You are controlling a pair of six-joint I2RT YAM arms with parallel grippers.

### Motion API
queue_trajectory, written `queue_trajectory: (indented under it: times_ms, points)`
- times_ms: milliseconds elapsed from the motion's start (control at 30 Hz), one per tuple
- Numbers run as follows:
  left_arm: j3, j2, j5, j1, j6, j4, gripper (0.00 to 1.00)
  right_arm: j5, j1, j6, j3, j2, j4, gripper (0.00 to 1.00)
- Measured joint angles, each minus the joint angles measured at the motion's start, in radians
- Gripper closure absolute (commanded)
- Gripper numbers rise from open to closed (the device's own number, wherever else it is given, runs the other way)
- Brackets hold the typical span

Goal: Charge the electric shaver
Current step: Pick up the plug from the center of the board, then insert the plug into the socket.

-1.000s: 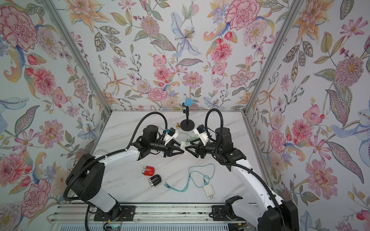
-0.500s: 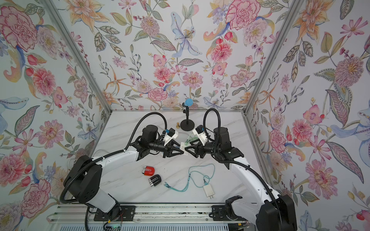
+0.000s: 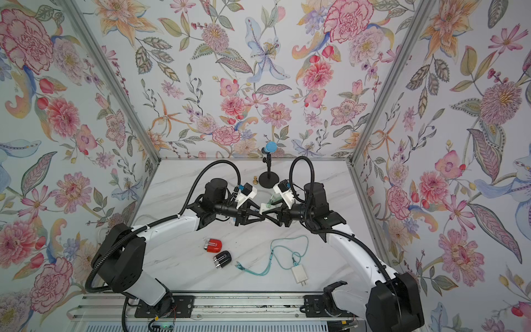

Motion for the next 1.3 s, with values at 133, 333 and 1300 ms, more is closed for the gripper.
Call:
queue_trajectory:
  times_ms: [133, 333, 1300]
  points:
    - [0.0, 0.0, -0.003, 0.0, 0.0, -0.002, 1.0, -0.006, 0.003, 0.002, 0.0, 0.0, 0.009, 0.53]
    - [0.0, -0.005, 0.024, 0.002, -0.003, -0.006, 1.0, -0.022, 0.003, -0.016, -0.003, -0.018, 0.006, 0.76]
    - [-0.095, -0.201, -0.286, 0.087, 0.05, -0.076, 0.24, 0.351, 0.071, 0.174, -0.045, 0.066, 0.222, 1.0]
